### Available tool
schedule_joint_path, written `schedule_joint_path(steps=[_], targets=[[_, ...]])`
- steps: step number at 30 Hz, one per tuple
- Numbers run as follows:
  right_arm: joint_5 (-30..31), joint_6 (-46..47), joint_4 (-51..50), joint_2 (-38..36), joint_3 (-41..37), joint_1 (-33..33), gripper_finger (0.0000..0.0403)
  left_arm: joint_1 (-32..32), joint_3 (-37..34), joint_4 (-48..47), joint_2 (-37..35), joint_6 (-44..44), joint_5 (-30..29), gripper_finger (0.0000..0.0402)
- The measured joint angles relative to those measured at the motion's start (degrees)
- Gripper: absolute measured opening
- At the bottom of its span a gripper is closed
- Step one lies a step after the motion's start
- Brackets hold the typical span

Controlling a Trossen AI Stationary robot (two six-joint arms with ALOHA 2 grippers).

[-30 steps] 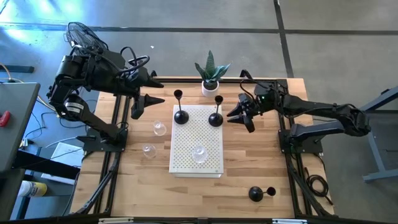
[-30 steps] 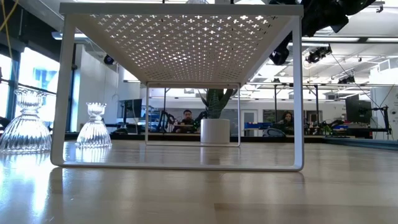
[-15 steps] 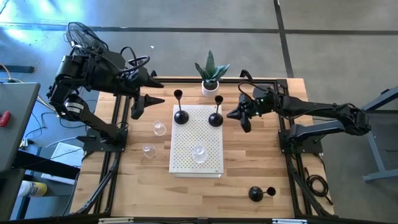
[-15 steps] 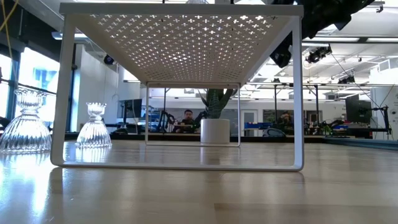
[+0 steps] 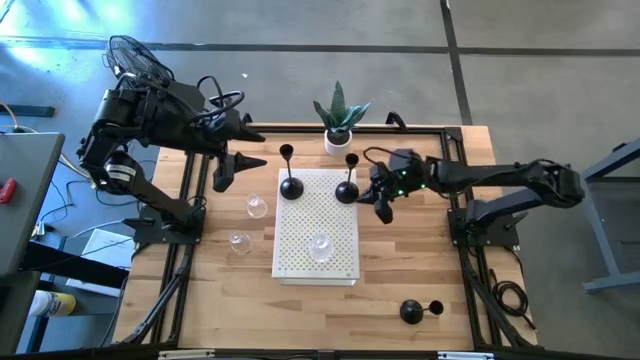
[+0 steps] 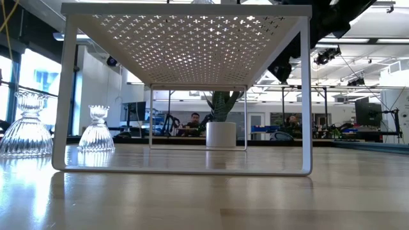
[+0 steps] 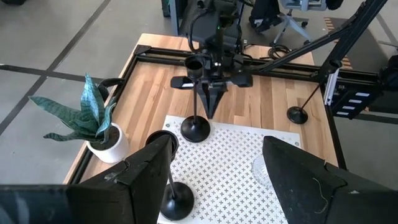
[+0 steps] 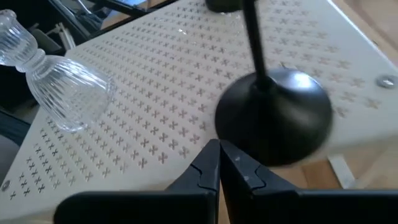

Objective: Pick & Place candle stick holders
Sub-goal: Put the bottom left black candle holder on the shelf

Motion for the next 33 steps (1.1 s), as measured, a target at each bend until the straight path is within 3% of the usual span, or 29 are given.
schedule_joint_path(steps=[10,16,33], targets=[[-1.26,0.74,2.32,2.25,0.0,0.51,0.0,0.0,-0.02,-0.09,1.16,-0.02,-0.04,0.025],[-0.98,0.54,-1.36,0.16,0.0,0.32,0.0,-0.02,-0.04,-0.43,1.37,-0.02,-0.04,0.025],[8.46,1.25,-0.03,-2.28,0.0,-0.02,0.0,0.0,-0.04,-0.42,1.34,-0.04,-0.04,0.025]])
